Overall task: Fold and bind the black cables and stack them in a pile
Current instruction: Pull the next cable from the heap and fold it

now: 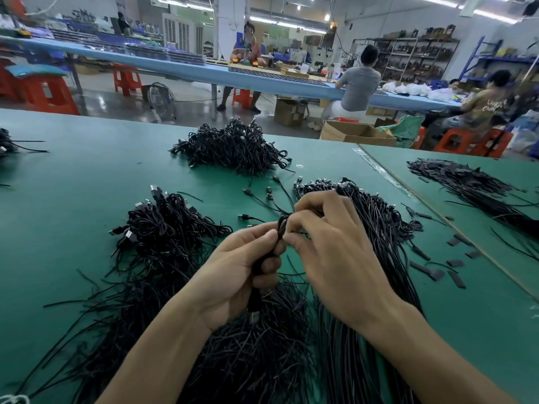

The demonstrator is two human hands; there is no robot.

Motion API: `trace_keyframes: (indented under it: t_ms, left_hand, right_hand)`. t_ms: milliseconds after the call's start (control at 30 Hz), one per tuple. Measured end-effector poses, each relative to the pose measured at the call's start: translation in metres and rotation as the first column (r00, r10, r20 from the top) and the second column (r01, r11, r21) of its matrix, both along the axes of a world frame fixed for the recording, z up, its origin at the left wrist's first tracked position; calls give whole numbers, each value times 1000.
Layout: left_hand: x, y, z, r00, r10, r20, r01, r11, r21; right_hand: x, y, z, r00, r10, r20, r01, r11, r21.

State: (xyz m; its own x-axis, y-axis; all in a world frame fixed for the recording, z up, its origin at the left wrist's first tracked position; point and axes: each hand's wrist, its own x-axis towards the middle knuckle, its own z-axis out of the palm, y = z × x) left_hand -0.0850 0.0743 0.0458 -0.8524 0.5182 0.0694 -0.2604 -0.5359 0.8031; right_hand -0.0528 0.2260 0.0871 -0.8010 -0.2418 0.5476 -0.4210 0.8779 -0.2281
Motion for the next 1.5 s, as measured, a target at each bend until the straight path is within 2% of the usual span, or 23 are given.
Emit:
trace_keyframes:
  t_ms: [67,167,233,367,633,733,800,933,1000,1033,1100,1167,1200,1233,1267,1367,1500]
  left_hand:
    - [2,5,1,994,110,-16,-110,994,9]
    - [4,9,1,962,257,-89,-258,966,-1]
    - [5,10,2,937,322,-138,-328,944,-27]
    - [5,8,2,913,369,-176,-382,923,-46]
    - [5,9,0,905,369,-213,-385,922,-37]
    - [5,9,0,913,359,-191,-369,929,-18]
    - [5,10,-2,916,354,-188,-357,934,21]
    - [1,12,-5,891,383,-243,-377,923,72]
    - [0,10,-6,829,420,-370,-454,891,-6]
    - [0,8,-6,764,441,-472,-525,849,-57]
    - [1,5,-5,606,461,-648,-681,722,-122]
    - [1,0,-5,471,454,-756,-820,542,-185]
    - [0,-3,-5,427,440,-790,-857,475,-199]
    - [0,-5,-5,412,437,-799,-867,457,-197]
    - [0,-5,-5,444,444,-778,-843,502,-195]
    - [1,-5,-3,617,399,-679,-677,709,-199]
    - [0,0,-3,732,396,-555,-548,825,-135]
  right_hand:
    - [0,-3,-5,999,-24,-38,21,996,-83]
    - [0,-13,-7,996,40,75,-13,943,-332]
    - [-1,-15,-6,988,91,126,-29,904,-427]
    - [-2,-15,-2,987,80,138,-36,955,-295]
    - [4,-14,9,999,44,10,-44,999,-18]
    - [3,-18,8,999,32,8,-32,999,0]
    - [1,-18,5,999,42,35,-39,997,-72]
    - [-3,-15,4,990,107,91,-60,909,-413]
    - [-6,-13,5,975,170,141,-68,838,-541]
    - [-7,-12,6,965,204,165,-72,810,-581]
    - [-8,-9,8,940,274,206,-84,767,-636]
    - [-7,-7,9,906,350,240,-101,727,-680]
    - [-7,-6,9,890,378,255,-101,708,-699]
    - [-6,-6,9,876,400,269,-95,691,-717]
    - [-6,-6,8,864,419,279,-90,674,-733]
    - [-6,-4,9,841,471,267,-119,643,-757]
    - [-10,2,9,828,477,295,-120,664,-738]
